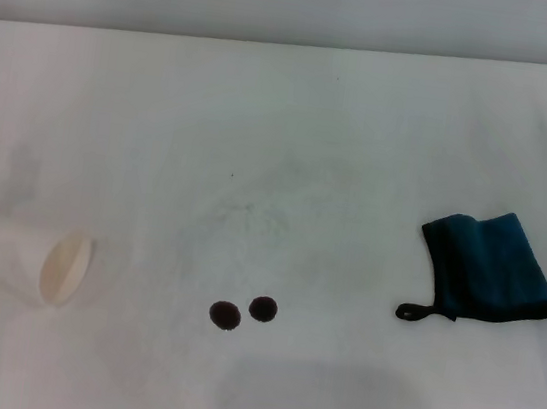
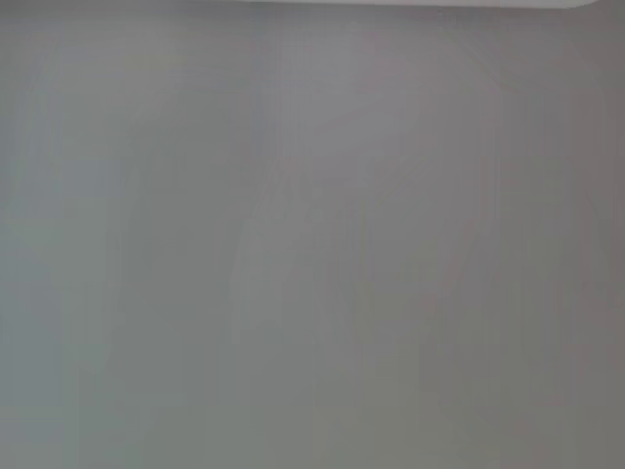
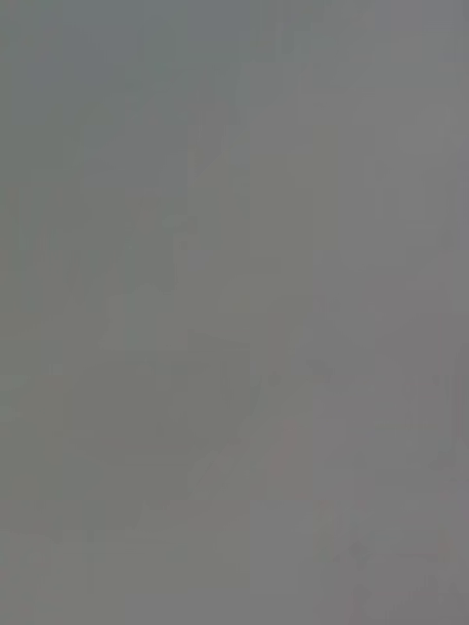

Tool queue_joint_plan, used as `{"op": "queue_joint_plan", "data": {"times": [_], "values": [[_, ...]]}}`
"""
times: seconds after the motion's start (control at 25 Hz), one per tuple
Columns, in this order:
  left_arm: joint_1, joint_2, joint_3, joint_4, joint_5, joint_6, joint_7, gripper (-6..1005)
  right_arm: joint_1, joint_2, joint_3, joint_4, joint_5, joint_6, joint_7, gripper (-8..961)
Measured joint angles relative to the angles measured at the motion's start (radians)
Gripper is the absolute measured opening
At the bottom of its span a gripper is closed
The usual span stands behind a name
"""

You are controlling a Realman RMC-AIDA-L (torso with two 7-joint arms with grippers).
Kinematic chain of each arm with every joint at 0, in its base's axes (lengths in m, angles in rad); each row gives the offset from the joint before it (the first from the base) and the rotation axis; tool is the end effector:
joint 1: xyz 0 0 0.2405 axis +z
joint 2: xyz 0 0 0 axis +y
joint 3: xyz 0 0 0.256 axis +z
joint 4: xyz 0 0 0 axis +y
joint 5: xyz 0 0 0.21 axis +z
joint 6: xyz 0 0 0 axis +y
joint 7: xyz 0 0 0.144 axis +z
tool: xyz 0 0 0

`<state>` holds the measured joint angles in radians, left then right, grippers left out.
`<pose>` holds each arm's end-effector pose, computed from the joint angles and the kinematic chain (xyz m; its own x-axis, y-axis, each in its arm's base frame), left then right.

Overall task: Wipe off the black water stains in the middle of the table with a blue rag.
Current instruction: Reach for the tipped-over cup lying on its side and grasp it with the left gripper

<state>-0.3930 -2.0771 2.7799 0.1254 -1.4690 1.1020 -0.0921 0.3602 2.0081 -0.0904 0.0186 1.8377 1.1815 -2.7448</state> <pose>-0.3742 0.3027 -0.0144 0.7118 0.1076 0.6941 0.6960 0.0250 -0.7177 0.4032 0.2915 0.0365 0.6326 -0.0590 -0.7722 -0.7716 0.0374 -0.6350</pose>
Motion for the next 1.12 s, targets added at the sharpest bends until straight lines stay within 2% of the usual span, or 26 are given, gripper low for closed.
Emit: {"op": "queue_joint_plan", "data": {"times": [1.12], "values": [[-0.027, -0.002, 0.001, -0.004, 0.006, -0.056, 0.013, 874, 0.002, 0.001, 0.0, 0.005, 0.0, -0.017, 0.001, 862]]}}
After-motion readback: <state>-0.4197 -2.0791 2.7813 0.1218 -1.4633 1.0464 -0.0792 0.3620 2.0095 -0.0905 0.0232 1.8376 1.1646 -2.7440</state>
